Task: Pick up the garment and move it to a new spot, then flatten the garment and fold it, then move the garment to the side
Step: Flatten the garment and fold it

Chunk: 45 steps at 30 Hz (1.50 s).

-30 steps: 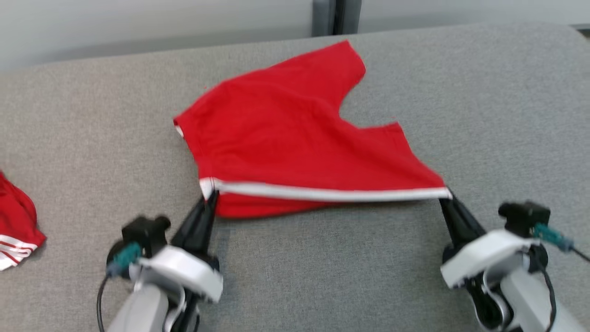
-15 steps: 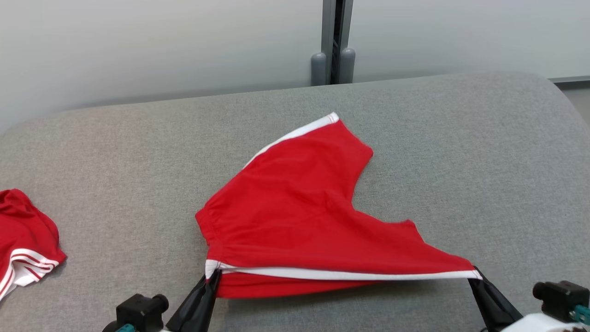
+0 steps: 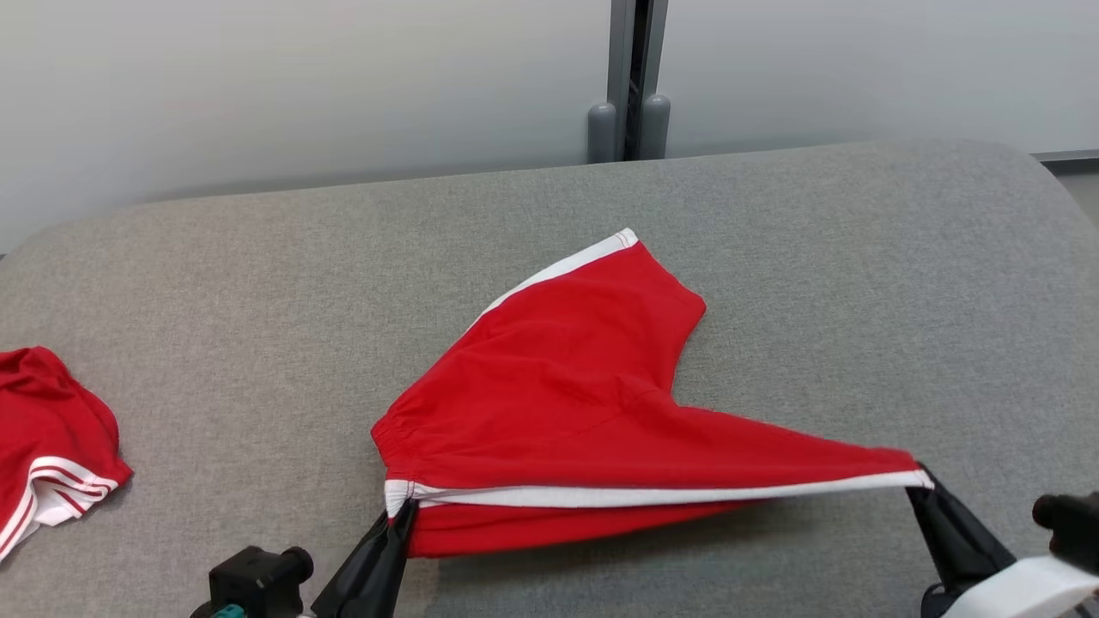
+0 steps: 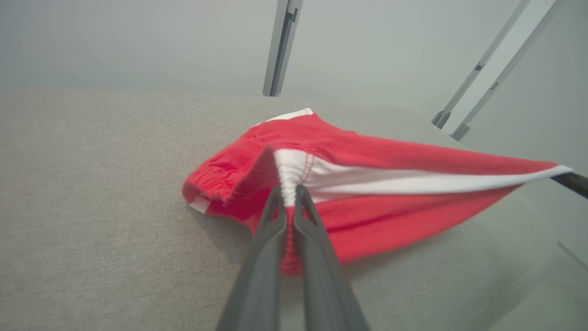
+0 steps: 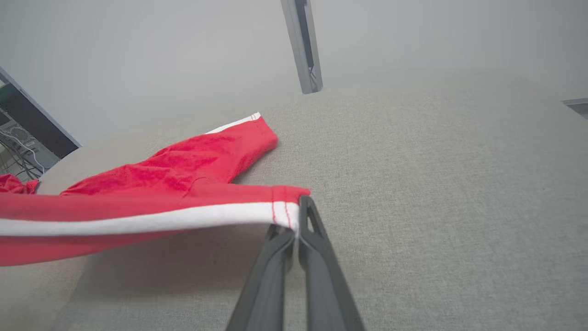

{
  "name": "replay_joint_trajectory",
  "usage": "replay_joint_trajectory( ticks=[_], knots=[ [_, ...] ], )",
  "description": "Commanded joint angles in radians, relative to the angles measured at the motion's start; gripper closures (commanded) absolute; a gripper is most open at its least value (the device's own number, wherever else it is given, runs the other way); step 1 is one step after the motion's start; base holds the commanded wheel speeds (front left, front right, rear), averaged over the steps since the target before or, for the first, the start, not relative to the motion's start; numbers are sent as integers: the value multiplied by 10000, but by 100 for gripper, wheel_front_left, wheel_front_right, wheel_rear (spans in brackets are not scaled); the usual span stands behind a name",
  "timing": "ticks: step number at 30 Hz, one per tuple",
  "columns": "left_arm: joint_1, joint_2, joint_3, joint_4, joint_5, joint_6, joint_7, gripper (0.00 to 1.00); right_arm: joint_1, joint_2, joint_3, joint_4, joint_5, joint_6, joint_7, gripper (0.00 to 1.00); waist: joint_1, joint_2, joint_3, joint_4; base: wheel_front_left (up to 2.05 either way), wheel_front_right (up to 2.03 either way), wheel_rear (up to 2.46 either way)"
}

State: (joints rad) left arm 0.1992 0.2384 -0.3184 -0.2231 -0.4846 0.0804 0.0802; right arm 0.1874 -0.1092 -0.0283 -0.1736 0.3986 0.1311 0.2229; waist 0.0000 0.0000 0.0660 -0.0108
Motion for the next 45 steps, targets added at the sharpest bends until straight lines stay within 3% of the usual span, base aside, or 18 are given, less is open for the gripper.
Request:
replay_joint_trajectory(
  ticks=[1,10,20,31,32,33,34,35,36,37,45],
  knots=[
    [-249,39,77,-47,-31,28,27,100,-405,-231,-103,53,-182,-8,39,100,0,0,137,71,0,0,0],
    [-1764,-80,166,363,-187,-389,-175,100,-4090,-1139,486,1452,58,-8,45,100,0,0,1714,745,0,0,0],
    [-3804,-736,-74,1842,-300,-1085,-1043,100,-8404,-2427,2359,4757,467,-10,-259,100,0,0,3277,2132,0,0,0],
    [-5315,-1358,-647,3653,-483,-1634,-1591,100,-10676,-2721,4054,8183,1004,-8,-1477,100,0,0,3865,2903,0,0,0],
    [-5403,-1392,-708,3823,-535,-1669,-1586,100,-10812,-2699,4176,8452,1087,-8,-1592,98,0,0,3882,2906,0,0,0],
    [-5476,-1408,-750,3954,-554,-1704,-1617,100,-10920,-2669,4321,8660,1154,-8,-1740,71,0,0,3891,2902,0,0,0],
    [-5529,-1405,-763,4077,-559,-1729,-1651,82,-10993,-2619,4448,8849,1219,-8,-1909,51,0,0,3890,2886,0,0,0],
    [-5556,-1398,-787,4200,-577,-1750,-1672,58,-11023,-2565,4584,9016,1278,-8,-2072,0,0,0,3878,2846,0,0,0],
    [-5570,-1389,-787,4290,-579,-1746,-1725,7,-11045,-2535,4691,9164,1343,-8,-2268,0,0,0,3860,2791,0,0,0],
    [-5574,-1373,-779,4367,-563,-1722,-1767,0,-11042,-2517,4769,9286,1408,-8,-2474,0,0,0,3828,2736,0,0,0],
    [-5101,-1043,-308,4410,-78,-946,-2663,0,-10492,-2273,4985,9588,1745,-7,-4327,0,0,0,3330,2160,0,0,0]
  ],
)
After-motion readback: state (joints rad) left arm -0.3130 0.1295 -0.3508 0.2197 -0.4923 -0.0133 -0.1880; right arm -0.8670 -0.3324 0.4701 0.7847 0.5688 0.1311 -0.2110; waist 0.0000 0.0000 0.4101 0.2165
